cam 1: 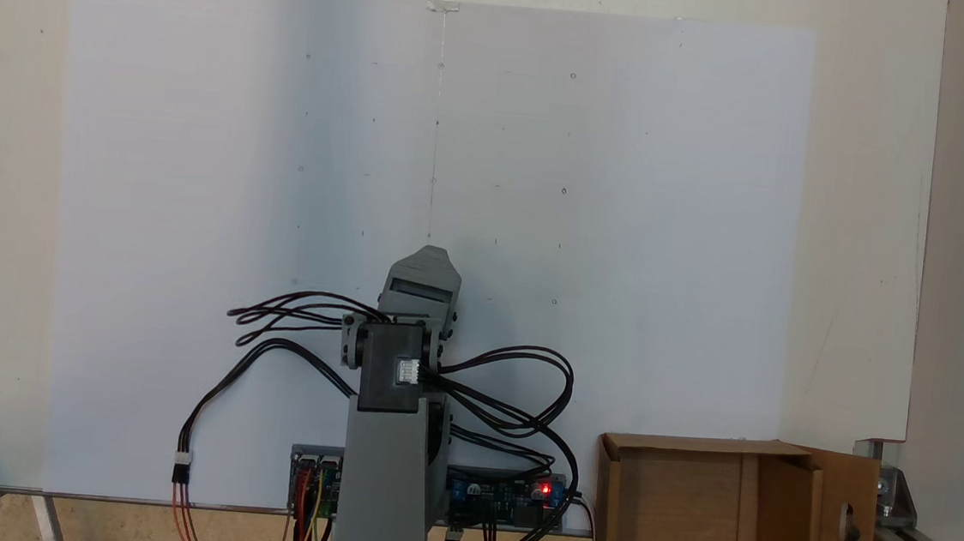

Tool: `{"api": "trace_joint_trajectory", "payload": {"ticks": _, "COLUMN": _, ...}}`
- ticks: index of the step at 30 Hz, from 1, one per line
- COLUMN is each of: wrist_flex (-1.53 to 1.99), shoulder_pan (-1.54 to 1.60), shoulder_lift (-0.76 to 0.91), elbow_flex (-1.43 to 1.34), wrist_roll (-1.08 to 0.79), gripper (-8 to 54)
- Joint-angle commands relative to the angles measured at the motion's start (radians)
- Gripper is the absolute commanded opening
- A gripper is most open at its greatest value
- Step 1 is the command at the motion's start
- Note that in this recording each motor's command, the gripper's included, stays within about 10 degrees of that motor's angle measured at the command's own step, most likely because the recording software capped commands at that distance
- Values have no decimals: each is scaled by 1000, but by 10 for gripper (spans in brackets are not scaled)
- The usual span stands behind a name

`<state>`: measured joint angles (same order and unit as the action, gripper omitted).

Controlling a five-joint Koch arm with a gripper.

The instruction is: Grasp a green dice and put it in the bin.

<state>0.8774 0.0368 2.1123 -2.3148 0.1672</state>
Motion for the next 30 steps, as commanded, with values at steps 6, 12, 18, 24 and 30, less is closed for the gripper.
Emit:
{"api": "trace_joint_trajectory", "payload": {"ticks": 6, "wrist_flex": -43, "shoulder_pan": 8, "shoulder_lift": 9, "elbow_flex": -28, "wrist_roll": 54, "gripper": 455}}
{"api": "trace_joint_trajectory", "payload": {"ticks": 12, "wrist_flex": -84, "shoulder_pan": 8, "shoulder_lift": 9, "elbow_flex": -63, "wrist_roll": 63, "gripper": 451}}
{"api": "trace_joint_trajectory", "payload": {"ticks": 18, "wrist_flex": -138, "shoulder_pan": 5, "shoulder_lift": 9, "elbow_flex": -95, "wrist_roll": 64, "gripper": 449}}
{"api": "trace_joint_trajectory", "payload": {"ticks": 24, "wrist_flex": -163, "shoulder_pan": 0, "shoulder_lift": 5, "elbow_flex": -109, "wrist_roll": 63, "gripper": 450}}
{"api": "trace_joint_trajectory", "payload": {"ticks": 30, "wrist_flex": -169, "shoulder_pan": 11, "shoulder_lift": -5, "elbow_flex": -123, "wrist_roll": 64, "gripper": 450}}
